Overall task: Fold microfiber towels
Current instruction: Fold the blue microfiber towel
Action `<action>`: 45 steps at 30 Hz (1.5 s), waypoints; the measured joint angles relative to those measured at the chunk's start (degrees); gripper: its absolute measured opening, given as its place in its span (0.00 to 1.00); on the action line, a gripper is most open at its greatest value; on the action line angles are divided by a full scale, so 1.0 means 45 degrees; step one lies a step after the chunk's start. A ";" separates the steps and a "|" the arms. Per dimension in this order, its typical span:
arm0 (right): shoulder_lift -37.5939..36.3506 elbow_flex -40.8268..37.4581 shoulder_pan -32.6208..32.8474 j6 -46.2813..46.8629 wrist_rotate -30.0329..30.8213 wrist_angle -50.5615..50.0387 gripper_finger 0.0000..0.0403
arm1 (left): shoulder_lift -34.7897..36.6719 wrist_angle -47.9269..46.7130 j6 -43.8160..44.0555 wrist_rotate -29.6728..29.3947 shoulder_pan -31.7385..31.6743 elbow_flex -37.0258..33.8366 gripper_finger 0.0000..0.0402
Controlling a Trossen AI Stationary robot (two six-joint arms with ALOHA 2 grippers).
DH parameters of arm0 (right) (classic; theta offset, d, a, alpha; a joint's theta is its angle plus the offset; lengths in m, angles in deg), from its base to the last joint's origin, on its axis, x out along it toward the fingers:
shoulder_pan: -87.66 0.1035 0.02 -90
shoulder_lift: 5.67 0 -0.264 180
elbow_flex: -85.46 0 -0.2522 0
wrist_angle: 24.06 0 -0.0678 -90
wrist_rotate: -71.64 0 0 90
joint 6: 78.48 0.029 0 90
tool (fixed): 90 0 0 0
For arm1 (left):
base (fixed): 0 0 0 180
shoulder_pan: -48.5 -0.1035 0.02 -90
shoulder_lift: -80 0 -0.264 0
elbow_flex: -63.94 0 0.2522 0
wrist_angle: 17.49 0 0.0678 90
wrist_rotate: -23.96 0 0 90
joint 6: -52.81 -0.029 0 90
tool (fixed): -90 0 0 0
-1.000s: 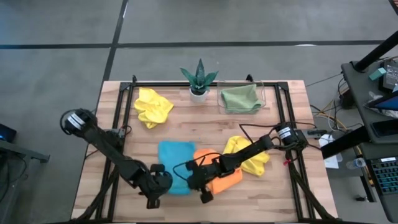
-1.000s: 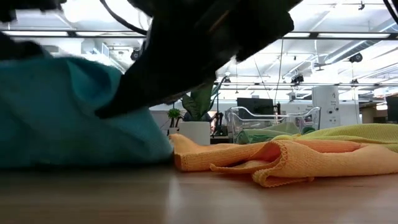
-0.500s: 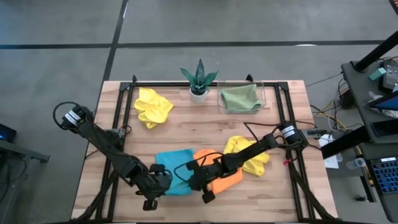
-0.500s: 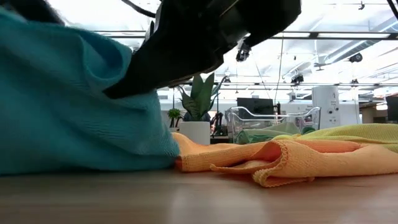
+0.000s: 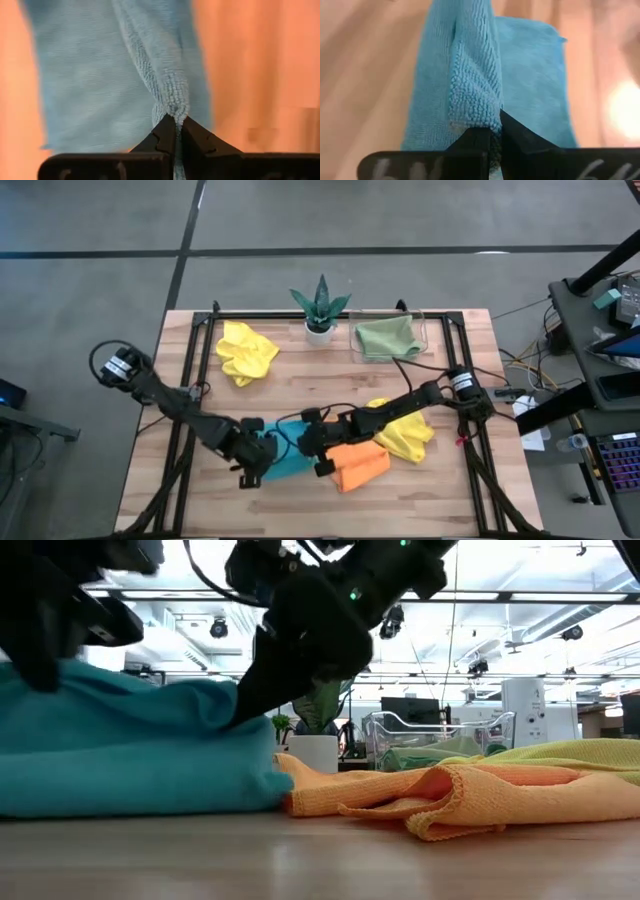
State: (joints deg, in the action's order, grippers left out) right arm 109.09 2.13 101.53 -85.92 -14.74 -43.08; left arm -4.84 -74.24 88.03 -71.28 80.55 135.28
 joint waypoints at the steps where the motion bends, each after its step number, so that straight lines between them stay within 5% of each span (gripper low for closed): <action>1: 0.0000 0.0000 -0.0084 -0.0014 0.0019 -0.0011 0.02 | 0.0004 -0.0361 -0.0086 -0.0178 -0.0191 0.0000 0.00; 10: 0.0015 0.0000 -0.0433 0.0347 0.0512 -0.0125 0.03 | 0.0005 -0.1180 -0.1301 -0.0612 -0.1395 -0.0010 0.00; 17: 0.0019 0.0000 -0.0572 0.0720 0.1219 -0.0198 0.16 | -0.0024 -0.1185 -0.1275 -0.0997 -0.1762 -0.0235 0.01; 25: 0.0024 -0.0010 -0.0851 0.1387 0.1731 -0.0759 0.35 | -0.0038 -0.1081 -0.1253 -0.1500 -0.1889 -0.0844 0.21; 33: -0.0007 -0.0010 -0.1446 0.1540 0.2261 -0.1474 0.41 | 0.0068 -0.1957 -0.1404 -0.2346 -0.1938 -0.0850 0.40; 45: -0.0859 -0.0087 -0.1510 0.1112 0.3355 -0.3558 0.39 | 0.0629 -0.2473 -0.1009 -0.1207 -0.1627 -0.1037 0.44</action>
State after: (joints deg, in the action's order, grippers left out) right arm 105.22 1.74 94.73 -80.91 0.36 -59.09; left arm -2.01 -85.36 83.49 -76.71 73.23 130.61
